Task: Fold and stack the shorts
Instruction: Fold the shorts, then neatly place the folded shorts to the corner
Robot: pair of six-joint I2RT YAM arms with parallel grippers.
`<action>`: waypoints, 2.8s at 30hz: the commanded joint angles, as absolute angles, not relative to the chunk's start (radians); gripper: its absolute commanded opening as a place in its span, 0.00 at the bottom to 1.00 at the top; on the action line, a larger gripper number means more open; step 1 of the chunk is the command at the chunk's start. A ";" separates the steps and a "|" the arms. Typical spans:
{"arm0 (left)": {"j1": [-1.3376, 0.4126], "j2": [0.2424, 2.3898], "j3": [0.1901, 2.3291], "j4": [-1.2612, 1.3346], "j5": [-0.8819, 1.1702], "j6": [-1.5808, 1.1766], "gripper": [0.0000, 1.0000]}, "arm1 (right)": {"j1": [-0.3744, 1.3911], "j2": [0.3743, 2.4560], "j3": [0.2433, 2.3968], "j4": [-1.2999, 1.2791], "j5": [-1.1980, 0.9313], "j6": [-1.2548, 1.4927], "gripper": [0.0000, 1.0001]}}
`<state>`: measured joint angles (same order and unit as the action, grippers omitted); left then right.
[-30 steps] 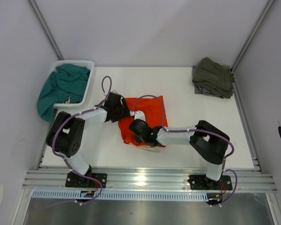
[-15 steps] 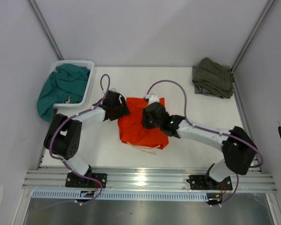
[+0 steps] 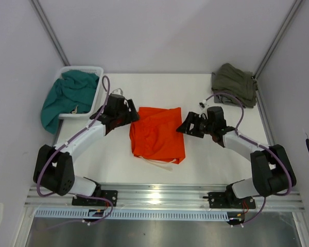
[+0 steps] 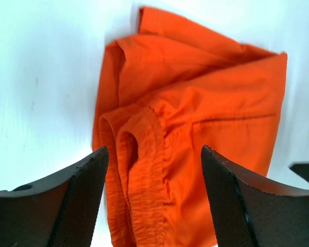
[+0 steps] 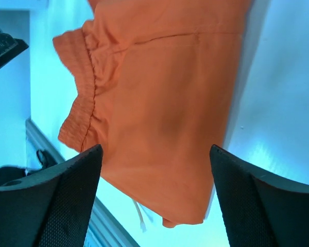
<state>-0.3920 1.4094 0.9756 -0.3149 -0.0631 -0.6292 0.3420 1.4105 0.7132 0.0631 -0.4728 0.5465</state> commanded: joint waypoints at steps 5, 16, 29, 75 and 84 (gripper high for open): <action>-0.480 1.365 0.904 -0.262 -0.008 -0.649 0.64 | 0.304 1.569 0.693 0.385 -0.678 0.584 0.89; -0.503 1.525 0.930 -0.230 -0.127 -0.632 0.54 | 0.288 1.649 0.721 0.361 -0.621 0.512 0.89; -0.474 1.594 0.914 -0.210 -0.167 -0.626 0.55 | 0.298 1.799 0.752 0.445 -0.658 0.544 0.83; -0.367 1.344 0.767 -0.212 -0.038 -0.617 0.55 | 0.199 2.080 1.404 -0.072 -0.604 0.408 0.00; -0.368 1.333 0.749 -0.210 -0.017 -0.604 0.55 | 0.189 2.154 1.361 -0.057 -0.539 0.460 0.69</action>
<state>-0.3698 1.3548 0.7544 -0.2100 -0.0395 -0.6266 0.1909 2.1544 1.3933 -0.0551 -0.6106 0.4740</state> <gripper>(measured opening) 0.547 0.562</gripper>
